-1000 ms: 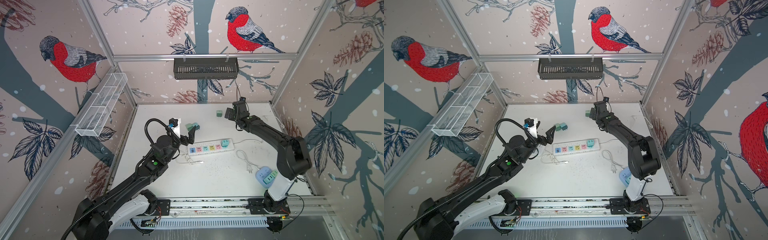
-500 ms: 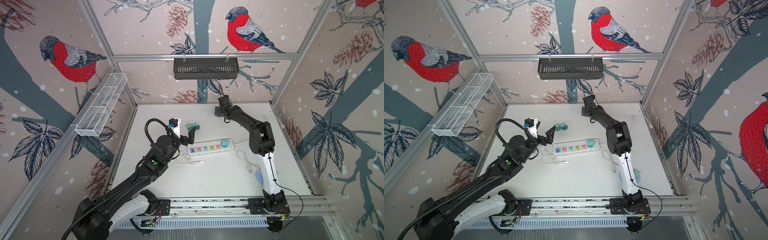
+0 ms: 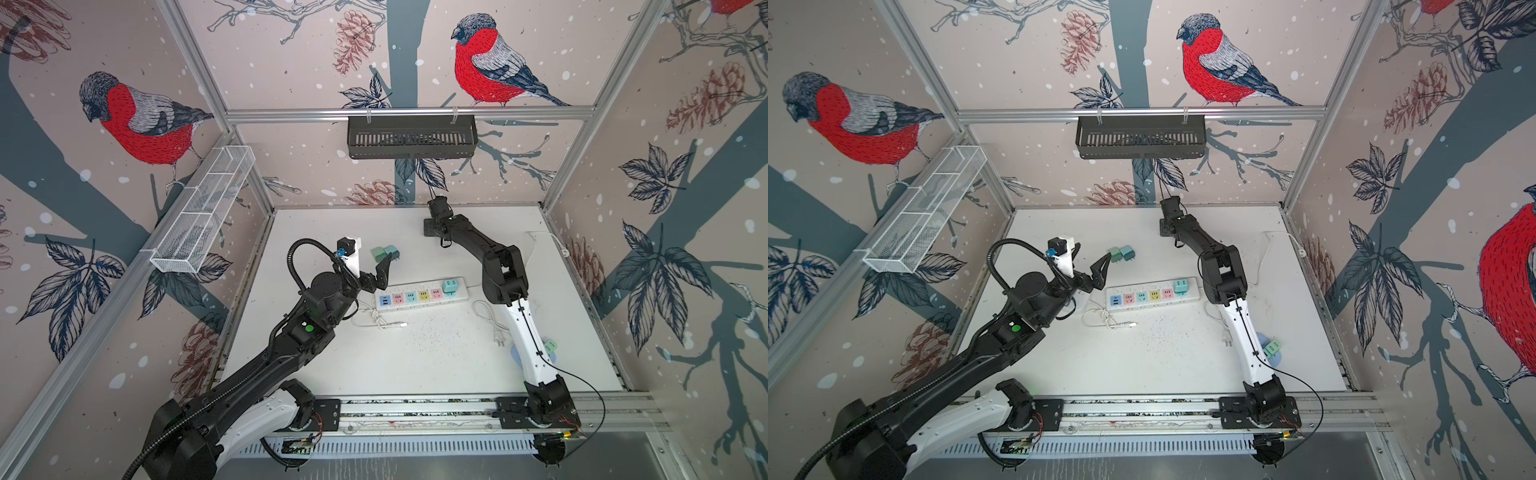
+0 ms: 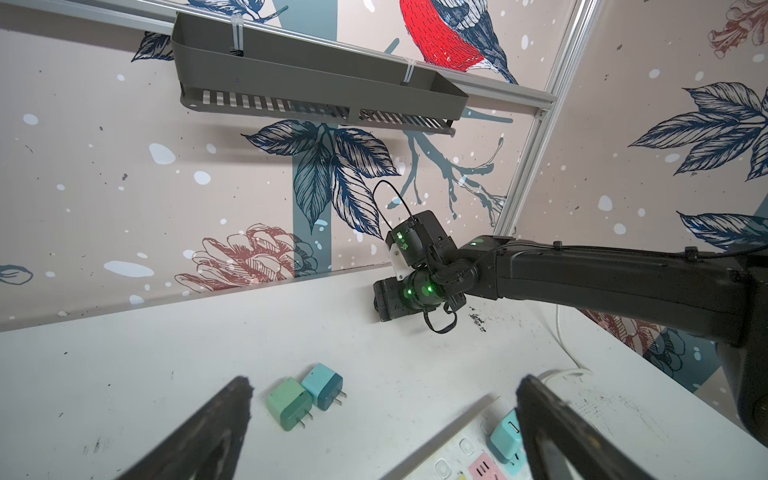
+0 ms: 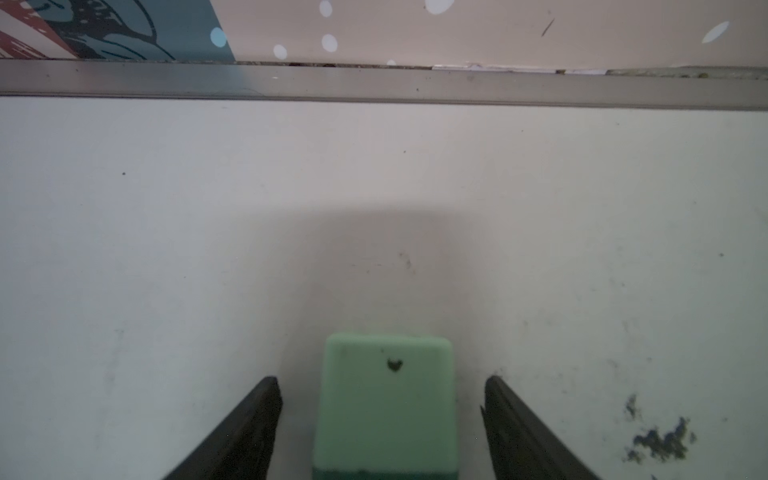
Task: Insert the plug
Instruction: 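Lift the light-green adapter with the right gripper and bring it toward the left gripper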
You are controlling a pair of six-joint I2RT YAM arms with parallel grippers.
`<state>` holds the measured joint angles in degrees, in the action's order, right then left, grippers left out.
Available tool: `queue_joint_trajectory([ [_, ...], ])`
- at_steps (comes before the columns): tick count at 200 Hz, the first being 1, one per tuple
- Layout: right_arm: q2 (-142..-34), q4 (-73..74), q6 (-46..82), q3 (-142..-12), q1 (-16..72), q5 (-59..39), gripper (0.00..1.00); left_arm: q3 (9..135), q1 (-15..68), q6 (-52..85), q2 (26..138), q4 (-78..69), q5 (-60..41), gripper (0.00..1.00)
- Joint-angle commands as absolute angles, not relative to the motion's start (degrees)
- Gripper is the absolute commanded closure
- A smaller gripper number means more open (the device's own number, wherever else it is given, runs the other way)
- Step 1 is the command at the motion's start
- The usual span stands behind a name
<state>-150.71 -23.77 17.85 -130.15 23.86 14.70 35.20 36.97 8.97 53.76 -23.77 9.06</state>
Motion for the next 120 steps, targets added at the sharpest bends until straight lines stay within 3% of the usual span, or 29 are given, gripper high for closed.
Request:
queue_joint_trajectory([
  [1, -150.9, -23.4, 17.0, -129.8, 24.0, 13.4, 0.32, 35.4, 36.9, 9.1, 53.8, -27.2, 8.3, 0.02],
  [103, -150.4, -23.2, 17.2, -126.8, 24.0, 11.9, 0.59, 35.6, 36.9, 9.3, 54.1, -27.2, 7.4, 0.02],
  [120, -148.5, -23.5, 17.5, -125.0, 24.4, 11.8, 0.60, 35.6, 36.9, 9.3, 54.3, -27.2, 7.2, 0.02],
])
